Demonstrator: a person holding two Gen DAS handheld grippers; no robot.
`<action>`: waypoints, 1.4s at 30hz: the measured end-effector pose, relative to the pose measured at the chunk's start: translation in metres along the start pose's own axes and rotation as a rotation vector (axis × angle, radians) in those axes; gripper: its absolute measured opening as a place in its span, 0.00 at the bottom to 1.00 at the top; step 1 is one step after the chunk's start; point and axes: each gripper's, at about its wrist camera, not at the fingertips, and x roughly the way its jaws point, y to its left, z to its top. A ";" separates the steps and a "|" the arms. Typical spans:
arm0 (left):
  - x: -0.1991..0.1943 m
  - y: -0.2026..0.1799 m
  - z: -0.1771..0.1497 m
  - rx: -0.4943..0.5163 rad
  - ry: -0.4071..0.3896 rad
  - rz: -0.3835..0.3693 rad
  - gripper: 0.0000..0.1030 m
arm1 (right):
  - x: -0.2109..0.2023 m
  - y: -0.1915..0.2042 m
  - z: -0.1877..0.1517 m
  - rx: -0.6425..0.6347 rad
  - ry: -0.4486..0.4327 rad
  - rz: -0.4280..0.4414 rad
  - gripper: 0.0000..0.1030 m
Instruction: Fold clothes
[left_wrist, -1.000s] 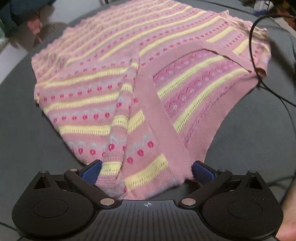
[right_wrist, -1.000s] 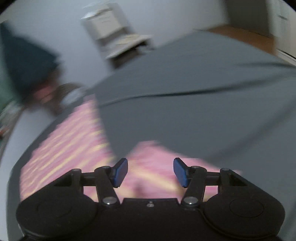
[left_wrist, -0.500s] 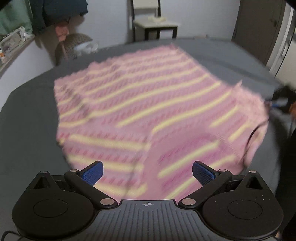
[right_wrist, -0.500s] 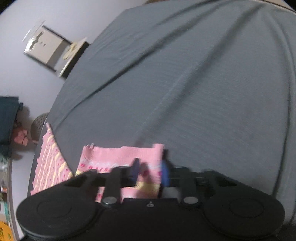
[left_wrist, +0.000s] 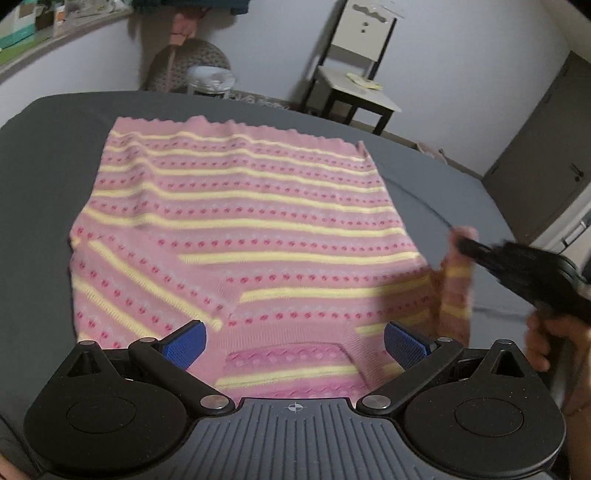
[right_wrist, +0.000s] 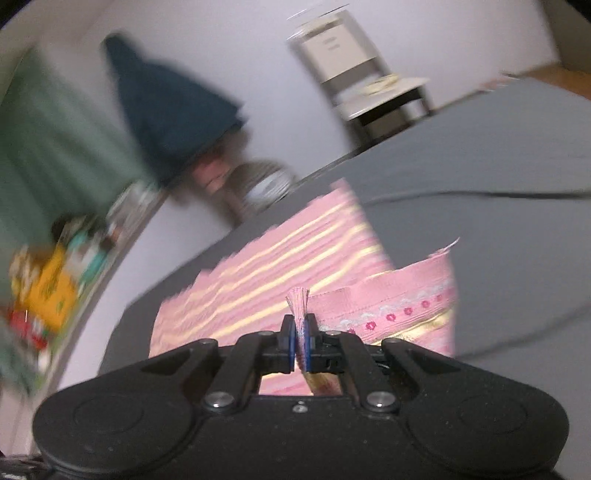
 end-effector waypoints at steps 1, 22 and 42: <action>0.001 0.003 -0.005 0.005 -0.003 0.011 1.00 | 0.016 0.012 -0.001 -0.031 0.025 0.006 0.05; 0.001 0.014 -0.027 -0.015 0.020 -0.015 1.00 | -0.068 0.009 -0.075 -0.580 0.399 -0.197 0.36; 0.003 -0.006 -0.038 0.088 0.013 -0.080 1.00 | -0.054 0.024 -0.141 -0.761 0.368 -0.522 0.18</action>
